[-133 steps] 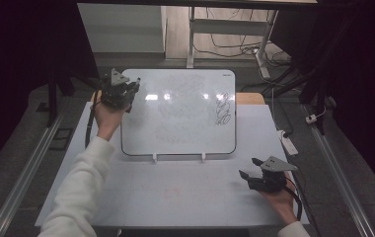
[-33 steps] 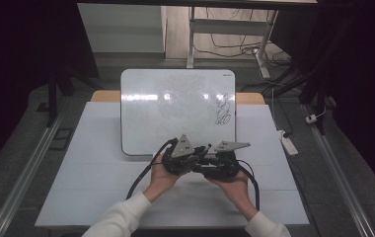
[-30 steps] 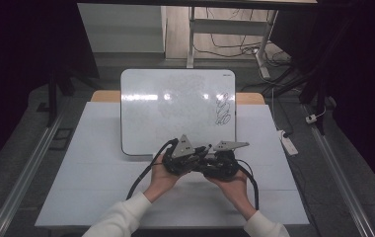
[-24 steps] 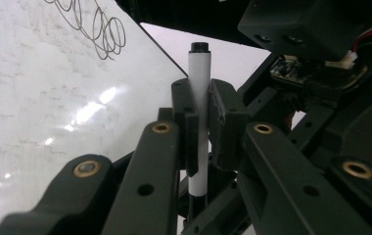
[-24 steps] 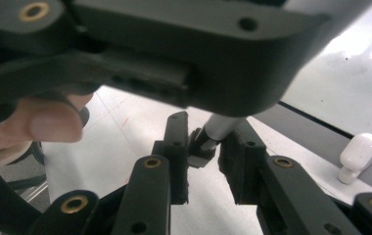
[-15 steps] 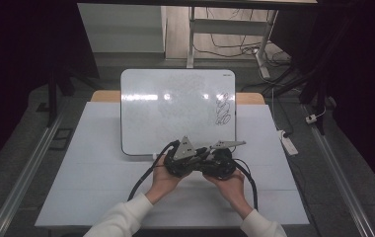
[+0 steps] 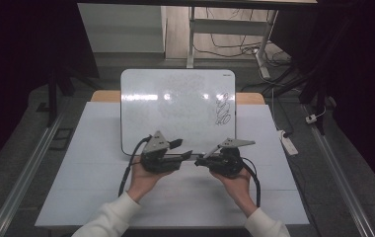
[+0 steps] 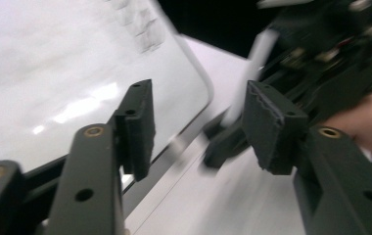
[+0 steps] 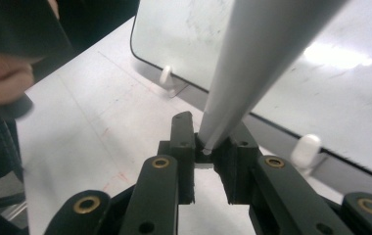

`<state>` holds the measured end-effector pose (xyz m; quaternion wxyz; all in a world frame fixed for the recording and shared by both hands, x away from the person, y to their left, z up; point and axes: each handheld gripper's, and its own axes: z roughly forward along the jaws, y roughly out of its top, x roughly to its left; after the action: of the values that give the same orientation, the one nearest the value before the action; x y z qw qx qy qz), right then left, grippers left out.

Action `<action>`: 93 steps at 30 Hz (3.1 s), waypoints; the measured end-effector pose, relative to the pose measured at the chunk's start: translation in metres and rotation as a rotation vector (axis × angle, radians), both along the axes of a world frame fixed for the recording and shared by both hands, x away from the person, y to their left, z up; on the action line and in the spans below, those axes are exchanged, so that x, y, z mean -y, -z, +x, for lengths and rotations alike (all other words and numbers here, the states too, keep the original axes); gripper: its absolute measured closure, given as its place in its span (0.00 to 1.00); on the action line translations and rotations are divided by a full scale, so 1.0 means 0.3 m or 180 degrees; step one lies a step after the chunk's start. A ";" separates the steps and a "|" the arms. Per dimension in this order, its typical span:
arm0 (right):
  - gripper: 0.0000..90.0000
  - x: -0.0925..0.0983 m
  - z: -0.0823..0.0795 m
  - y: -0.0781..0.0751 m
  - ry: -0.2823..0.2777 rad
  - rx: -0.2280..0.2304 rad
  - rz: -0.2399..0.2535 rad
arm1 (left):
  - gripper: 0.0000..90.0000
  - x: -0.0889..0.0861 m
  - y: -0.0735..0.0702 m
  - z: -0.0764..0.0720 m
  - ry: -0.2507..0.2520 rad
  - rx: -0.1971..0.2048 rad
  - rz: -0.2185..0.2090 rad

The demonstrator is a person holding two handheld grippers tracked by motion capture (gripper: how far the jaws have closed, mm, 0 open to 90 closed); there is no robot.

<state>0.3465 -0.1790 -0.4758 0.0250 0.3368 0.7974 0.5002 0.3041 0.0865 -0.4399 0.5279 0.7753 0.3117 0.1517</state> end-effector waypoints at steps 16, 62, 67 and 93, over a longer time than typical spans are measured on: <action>0.86 0.083 -0.001 -0.070 -0.0067 0.0606 0.0183 | 0.36 -0.372 0.141 -0.164 -0.0480 -0.0440 0.0262; 0.86 0.172 0.127 -0.188 0.0290 0.1221 0.0312 | 0.33 -0.474 0.238 -0.198 -0.0680 -0.0622 0.0374; 0.86 0.156 0.255 -0.240 0.0482 0.1251 0.0244 | 0.33 -0.480 0.244 -0.192 -0.0677 -0.0638 0.0371; 0.86 0.179 0.552 -0.268 0.1131 0.1229 0.0014 | 0.33 -0.483 0.263 -0.182 -0.0677 -0.0677 0.0446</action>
<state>0.5121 -0.2328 -0.3955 0.2634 0.3699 0.7051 0.5446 0.2495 0.2314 -0.5188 0.4175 0.7846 0.4348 0.1452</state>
